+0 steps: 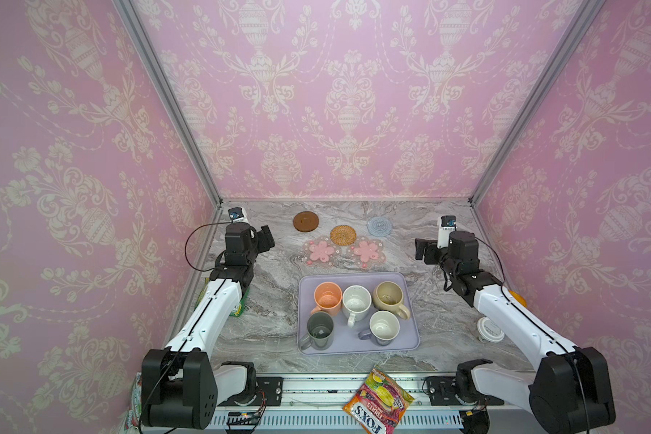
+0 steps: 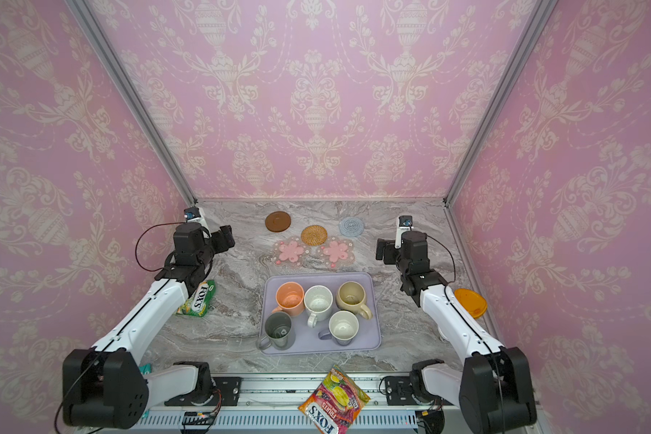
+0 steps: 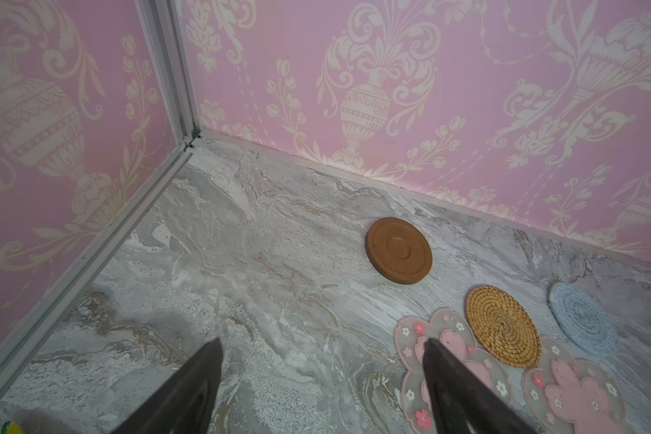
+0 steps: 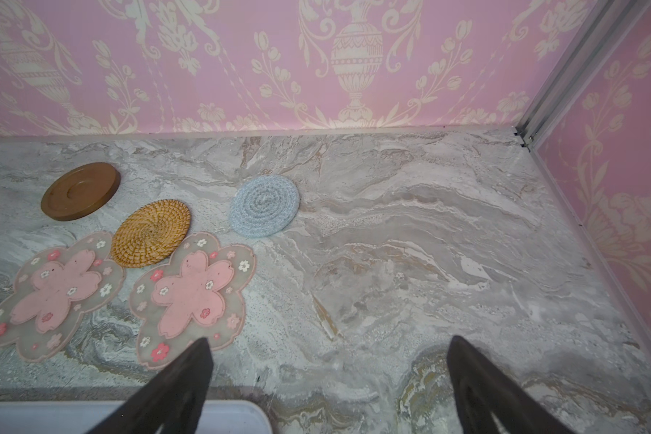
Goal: Place cups on coasters
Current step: Move the coaster to the top-center of the table.
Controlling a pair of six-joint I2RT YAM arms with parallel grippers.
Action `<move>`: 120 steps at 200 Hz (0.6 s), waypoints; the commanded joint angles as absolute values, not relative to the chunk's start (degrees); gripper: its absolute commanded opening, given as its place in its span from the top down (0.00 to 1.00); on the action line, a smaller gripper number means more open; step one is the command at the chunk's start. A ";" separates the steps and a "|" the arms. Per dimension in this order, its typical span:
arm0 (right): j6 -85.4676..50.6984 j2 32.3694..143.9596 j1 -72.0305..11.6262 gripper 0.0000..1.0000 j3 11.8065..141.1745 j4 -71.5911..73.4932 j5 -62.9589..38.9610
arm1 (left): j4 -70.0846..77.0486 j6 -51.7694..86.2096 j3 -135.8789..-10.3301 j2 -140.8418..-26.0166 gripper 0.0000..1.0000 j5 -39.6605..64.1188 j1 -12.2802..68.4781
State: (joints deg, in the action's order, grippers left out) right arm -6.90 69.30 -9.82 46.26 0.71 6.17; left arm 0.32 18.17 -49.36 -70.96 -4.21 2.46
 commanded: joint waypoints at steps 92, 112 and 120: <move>-10.23 78.32 -21.03 0.07 59.61 -10.93 5.71 | -14.81 22.61 -58.38 -78.11 0.18 -4.23 8.87; -10.55 79.15 -22.18 0.08 60.03 -11.34 6.28 | -18.26 19.43 -62.35 -81.69 0.22 -7.16 12.09; -10.63 79.32 -22.64 0.08 59.86 -11.19 6.97 | -19.49 18.08 -64.02 -83.29 0.22 -9.25 13.77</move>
